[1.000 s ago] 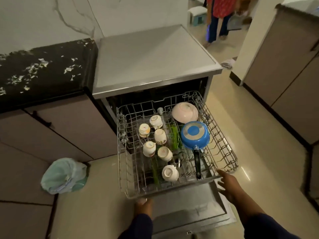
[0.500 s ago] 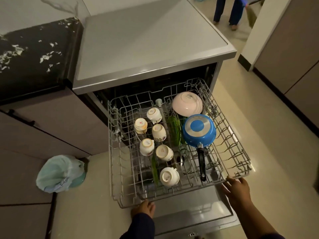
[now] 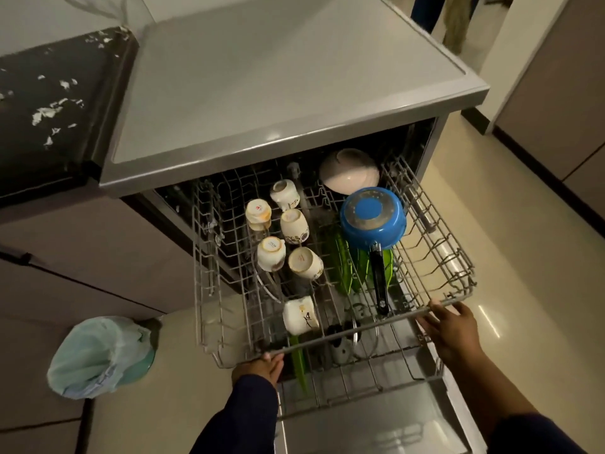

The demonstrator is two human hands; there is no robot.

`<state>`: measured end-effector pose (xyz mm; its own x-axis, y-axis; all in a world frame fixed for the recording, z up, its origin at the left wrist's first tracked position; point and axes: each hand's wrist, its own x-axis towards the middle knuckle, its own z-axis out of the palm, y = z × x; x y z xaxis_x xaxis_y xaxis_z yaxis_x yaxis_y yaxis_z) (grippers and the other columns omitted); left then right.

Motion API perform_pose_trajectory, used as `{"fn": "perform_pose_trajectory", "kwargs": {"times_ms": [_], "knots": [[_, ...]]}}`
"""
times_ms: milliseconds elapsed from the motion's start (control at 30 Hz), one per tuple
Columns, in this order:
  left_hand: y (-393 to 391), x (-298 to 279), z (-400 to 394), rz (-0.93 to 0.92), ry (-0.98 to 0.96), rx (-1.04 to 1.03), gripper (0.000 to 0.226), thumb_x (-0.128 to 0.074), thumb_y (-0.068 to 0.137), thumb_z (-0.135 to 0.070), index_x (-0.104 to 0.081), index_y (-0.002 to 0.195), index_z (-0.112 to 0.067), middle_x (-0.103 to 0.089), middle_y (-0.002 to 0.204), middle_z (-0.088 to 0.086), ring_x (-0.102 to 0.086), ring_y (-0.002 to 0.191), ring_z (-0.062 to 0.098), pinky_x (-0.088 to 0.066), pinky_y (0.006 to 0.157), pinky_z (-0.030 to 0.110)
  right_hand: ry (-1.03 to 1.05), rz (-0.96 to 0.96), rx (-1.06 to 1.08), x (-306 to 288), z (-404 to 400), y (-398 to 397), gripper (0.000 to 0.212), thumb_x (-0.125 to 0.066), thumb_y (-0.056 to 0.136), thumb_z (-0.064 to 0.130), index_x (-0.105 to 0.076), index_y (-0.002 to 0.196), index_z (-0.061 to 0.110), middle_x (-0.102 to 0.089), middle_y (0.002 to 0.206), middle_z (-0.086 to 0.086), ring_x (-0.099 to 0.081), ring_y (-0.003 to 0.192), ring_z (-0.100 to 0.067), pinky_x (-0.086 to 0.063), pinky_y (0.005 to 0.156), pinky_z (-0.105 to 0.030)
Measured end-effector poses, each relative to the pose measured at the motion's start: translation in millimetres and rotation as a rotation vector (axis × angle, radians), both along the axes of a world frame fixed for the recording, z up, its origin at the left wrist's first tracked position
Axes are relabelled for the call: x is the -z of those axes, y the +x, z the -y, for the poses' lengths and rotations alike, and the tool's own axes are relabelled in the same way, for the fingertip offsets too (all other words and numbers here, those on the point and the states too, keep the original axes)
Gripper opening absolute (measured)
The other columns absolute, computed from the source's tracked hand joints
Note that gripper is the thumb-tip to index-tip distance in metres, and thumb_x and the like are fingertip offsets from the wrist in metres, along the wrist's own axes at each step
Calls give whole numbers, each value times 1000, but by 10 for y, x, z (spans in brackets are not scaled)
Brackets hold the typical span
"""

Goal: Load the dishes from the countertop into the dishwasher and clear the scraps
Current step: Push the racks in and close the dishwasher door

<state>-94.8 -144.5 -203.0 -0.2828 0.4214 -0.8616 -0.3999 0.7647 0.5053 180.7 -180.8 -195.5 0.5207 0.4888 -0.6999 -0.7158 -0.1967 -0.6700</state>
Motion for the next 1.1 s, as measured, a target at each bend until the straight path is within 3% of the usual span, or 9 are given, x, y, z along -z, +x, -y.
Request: {"fn": "perform_pose_trajectory", "kwargs": {"times_ms": [133, 233, 300, 400, 567, 767, 933, 1033, 1100], "knots": [[-46, 28, -211, -11, 27, -41, 21, -37, 93, 7, -48, 76, 2, -48, 130, 29, -59, 97, 33, -39, 102, 37, 63, -10, 20, 73, -117, -10, 52, -48, 94, 0, -29, 141, 10, -56, 99, -12, -60, 85, -23, -59, 57, -24], [-75, 50, -357, -33, 104, 28, 17, -40, 93, 6, -46, 77, 0, -55, 112, 28, -57, 108, 35, -51, 83, 27, 100, 15, 9, 85, -316, -20, 53, -49, 94, 2, -28, 141, 10, -57, 98, -9, -61, 85, -22, -58, 62, -26], [-110, 73, -469, -18, 159, 74, 15, -42, 93, 1, -45, 78, 0, -55, 105, 27, -63, 90, 28, -53, 70, 19, 119, 34, 7, 110, -484, -24, 52, -49, 94, 3, -27, 141, 10, -56, 93, -7, -61, 81, -20, -57, 62, -25], [-130, 155, -609, -108, 231, 139, 9, -53, 90, -5, -48, 82, -2, -55, 99, 21, -63, 60, 16, -54, 58, 21, 146, 65, 27, 185, -746, 3, 51, -49, 94, 2, -27, 141, 6, -54, 86, -5, -56, 72, -16, -55, 54, -20], [-14, 166, -845, -291, 373, 348, 13, -63, 83, -8, -51, 79, -9, -55, 75, 5, -54, 65, 14, -49, 48, 17, 151, 101, -11, 314, -1258, 90, 48, -52, 93, 5, -33, 137, 3, -52, 90, -6, -58, 74, -16, -59, 55, -24], [99, 339, -1134, -281, 422, 359, 17, -57, 87, -5, -50, 75, -14, -56, 72, 2, -59, 52, 6, -47, 54, 18, 124, 164, -9, 461, -1927, 124, 38, -51, 93, 2, -41, 129, -3, -51, 119, -16, -57, 89, -22, -51, 44, -18], [80, 489, -1210, -245, 436, 352, 19, -52, 88, 1, -50, 76, -14, -57, 76, 4, -61, 56, 7, -48, 49, 13, 167, 147, -11, 418, -2289, 160, 38, -36, 96, -6, -37, 133, 4, -54, 90, 1, -55, 85, -18, -54, 43, -22], [25, 565, -1177, -249, 418, 345, 20, -49, 90, 1, -49, 77, -14, -56, 78, 4, -58, 66, 10, -48, 58, 20, 179, 187, -5, 432, -2409, 211, 24, -34, 96, -6, -42, 114, 8, -55, 95, -2, -44, 61, -12, -43, 36, -17], [-17, 608, -1180, -260, 416, 333, 20, -47, 90, 1, -49, 77, -14, -56, 78, 4, -55, 69, 12, -45, 63, 22, 178, 201, -21, 461, -2450, 226, 16, -40, 96, -1, -45, 109, 6, -52, 87, -4, -41, 56, -13, -39, 36, -15]]}}
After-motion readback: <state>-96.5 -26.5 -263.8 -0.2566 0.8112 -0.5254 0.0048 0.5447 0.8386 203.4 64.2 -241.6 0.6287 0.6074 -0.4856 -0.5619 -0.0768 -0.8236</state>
